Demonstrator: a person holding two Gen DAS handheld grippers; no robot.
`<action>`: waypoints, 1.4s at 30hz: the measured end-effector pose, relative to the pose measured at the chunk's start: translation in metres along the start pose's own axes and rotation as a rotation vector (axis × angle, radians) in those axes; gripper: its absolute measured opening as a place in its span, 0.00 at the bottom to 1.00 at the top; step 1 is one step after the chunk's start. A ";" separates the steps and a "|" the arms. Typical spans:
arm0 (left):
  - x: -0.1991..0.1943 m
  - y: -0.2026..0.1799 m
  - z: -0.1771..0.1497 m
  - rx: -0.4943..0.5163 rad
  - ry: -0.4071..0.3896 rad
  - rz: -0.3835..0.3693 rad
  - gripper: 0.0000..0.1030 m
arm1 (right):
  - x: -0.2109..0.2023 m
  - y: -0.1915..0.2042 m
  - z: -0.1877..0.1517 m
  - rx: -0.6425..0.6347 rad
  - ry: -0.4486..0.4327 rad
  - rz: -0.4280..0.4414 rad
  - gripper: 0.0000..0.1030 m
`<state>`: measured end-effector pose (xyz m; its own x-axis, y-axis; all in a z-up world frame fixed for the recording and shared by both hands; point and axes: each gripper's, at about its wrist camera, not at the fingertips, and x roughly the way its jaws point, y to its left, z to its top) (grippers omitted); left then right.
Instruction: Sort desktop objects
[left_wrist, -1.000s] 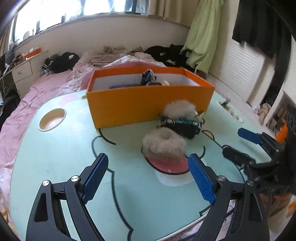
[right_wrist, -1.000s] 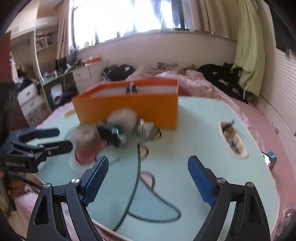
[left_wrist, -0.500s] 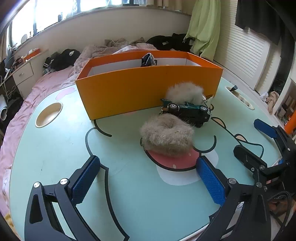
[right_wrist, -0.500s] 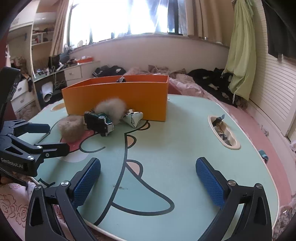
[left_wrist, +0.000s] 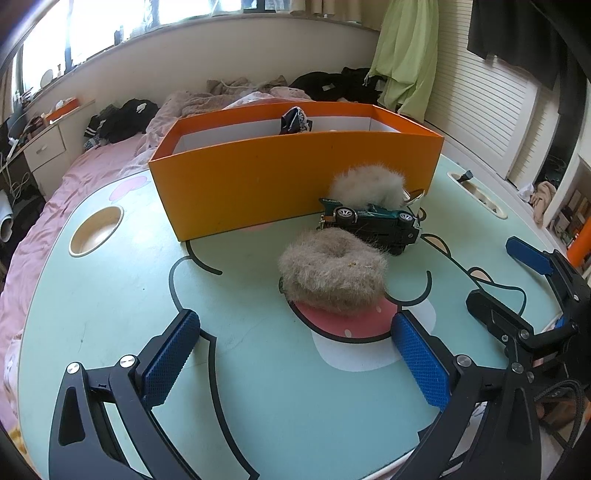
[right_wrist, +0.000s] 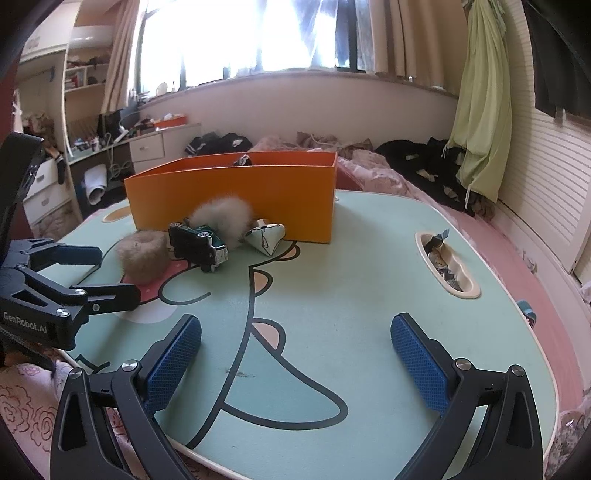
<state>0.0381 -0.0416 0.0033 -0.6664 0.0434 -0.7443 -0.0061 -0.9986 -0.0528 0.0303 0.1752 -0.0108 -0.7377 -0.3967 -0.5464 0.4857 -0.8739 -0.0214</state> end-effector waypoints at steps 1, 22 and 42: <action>0.000 0.000 0.000 0.000 0.000 0.000 1.00 | -0.001 0.001 0.000 -0.002 -0.001 -0.006 0.99; 0.002 -0.001 0.001 0.008 0.000 -0.006 1.00 | -0.002 -0.005 0.003 0.012 -0.003 -0.011 1.00; 0.011 -0.025 0.033 0.059 0.032 -0.060 0.57 | -0.001 -0.008 0.001 0.014 -0.017 0.004 1.00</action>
<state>0.0062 -0.0166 0.0180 -0.6390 0.1037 -0.7622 -0.0898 -0.9942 -0.0599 0.0267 0.1827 -0.0090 -0.7432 -0.4050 -0.5325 0.4825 -0.8759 -0.0073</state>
